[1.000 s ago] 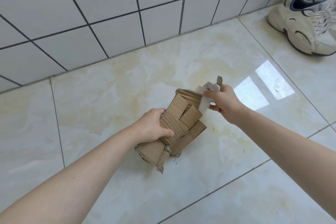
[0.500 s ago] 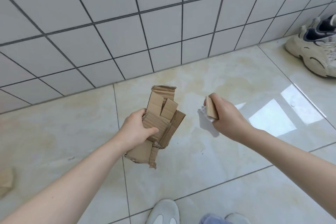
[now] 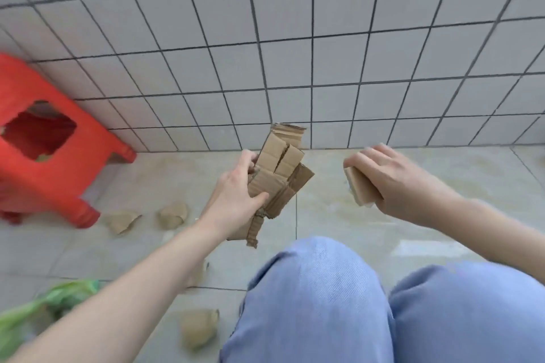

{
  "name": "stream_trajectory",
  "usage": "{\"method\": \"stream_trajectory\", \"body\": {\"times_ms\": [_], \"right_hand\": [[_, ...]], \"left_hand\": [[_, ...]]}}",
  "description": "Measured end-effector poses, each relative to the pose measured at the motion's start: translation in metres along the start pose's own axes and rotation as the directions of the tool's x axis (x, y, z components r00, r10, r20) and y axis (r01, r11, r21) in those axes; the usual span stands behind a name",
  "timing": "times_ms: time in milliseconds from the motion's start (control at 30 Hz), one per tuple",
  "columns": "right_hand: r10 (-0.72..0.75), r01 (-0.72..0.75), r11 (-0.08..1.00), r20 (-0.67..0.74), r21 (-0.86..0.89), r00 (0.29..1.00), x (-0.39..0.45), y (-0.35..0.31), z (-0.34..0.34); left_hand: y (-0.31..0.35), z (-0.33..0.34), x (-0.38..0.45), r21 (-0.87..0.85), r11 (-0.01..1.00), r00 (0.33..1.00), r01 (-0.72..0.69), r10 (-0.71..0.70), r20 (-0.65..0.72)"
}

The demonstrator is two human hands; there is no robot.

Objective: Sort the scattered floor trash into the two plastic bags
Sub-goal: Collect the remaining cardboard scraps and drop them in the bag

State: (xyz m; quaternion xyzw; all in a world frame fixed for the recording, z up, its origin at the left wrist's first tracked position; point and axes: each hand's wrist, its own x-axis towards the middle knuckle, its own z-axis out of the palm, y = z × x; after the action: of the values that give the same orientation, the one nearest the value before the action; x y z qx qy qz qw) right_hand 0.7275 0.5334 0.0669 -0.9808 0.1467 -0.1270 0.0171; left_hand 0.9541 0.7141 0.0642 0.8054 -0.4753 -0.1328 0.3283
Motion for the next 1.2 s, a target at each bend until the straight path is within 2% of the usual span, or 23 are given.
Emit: {"method": "stream_trajectory", "body": {"times_ms": [133,267,400,533,667,800,867,1000,1100,1200], "right_hand": [[-0.033,0.031,0.998,0.03,0.048,0.999,0.027,-0.028,-0.028],[-0.099,0.098,0.99,0.004,0.098,0.995,0.068,-0.075,-0.042],[-0.265,0.263,0.955,-0.001,0.137,0.964,0.107,-0.133,-0.043],[-0.408,0.404,0.908,0.015,0.113,0.913,0.136,-0.191,-0.035],[-0.55,0.545,0.828,0.002,0.137,0.835,0.157,-0.246,-0.022],[-0.605,0.583,0.78,0.037,0.227,0.795,0.173,-0.295,-0.003],[-0.619,0.58,0.766,0.075,0.279,0.782,0.18,-0.318,0.007],[-0.646,0.579,0.737,0.109,0.349,0.756,0.195,-0.36,0.033],[-0.68,0.604,0.713,0.142,0.356,0.719,0.202,-0.38,0.045],[-0.684,0.602,0.712,0.164,0.361,0.711,0.211,-0.388,0.047]], "left_hand": [[-0.019,-0.047,-0.038,0.108,0.993,0.992,-0.056,0.068,-0.11],[-0.054,-0.079,-0.077,0.181,0.983,0.984,-0.006,0.038,-0.175],[-0.082,-0.104,-0.114,0.325,0.945,0.983,0.029,0.032,-0.182],[-0.103,-0.123,-0.153,0.515,0.856,0.964,0.033,0.108,-0.242],[-0.126,-0.142,-0.195,0.602,0.79,0.952,0.116,0.084,-0.294],[-0.156,-0.163,-0.241,0.56,0.785,0.931,0.265,-0.057,-0.361],[-0.17,-0.173,-0.264,0.457,0.799,0.877,0.39,-0.172,-0.448],[-0.198,-0.192,-0.297,0.097,0.783,0.673,0.614,-0.455,-0.583],[-0.216,-0.203,-0.307,-0.092,0.738,0.531,0.669,-0.56,-0.636],[-0.237,-0.211,-0.308,-0.192,0.677,0.412,0.711,-0.621,-0.667]]}}
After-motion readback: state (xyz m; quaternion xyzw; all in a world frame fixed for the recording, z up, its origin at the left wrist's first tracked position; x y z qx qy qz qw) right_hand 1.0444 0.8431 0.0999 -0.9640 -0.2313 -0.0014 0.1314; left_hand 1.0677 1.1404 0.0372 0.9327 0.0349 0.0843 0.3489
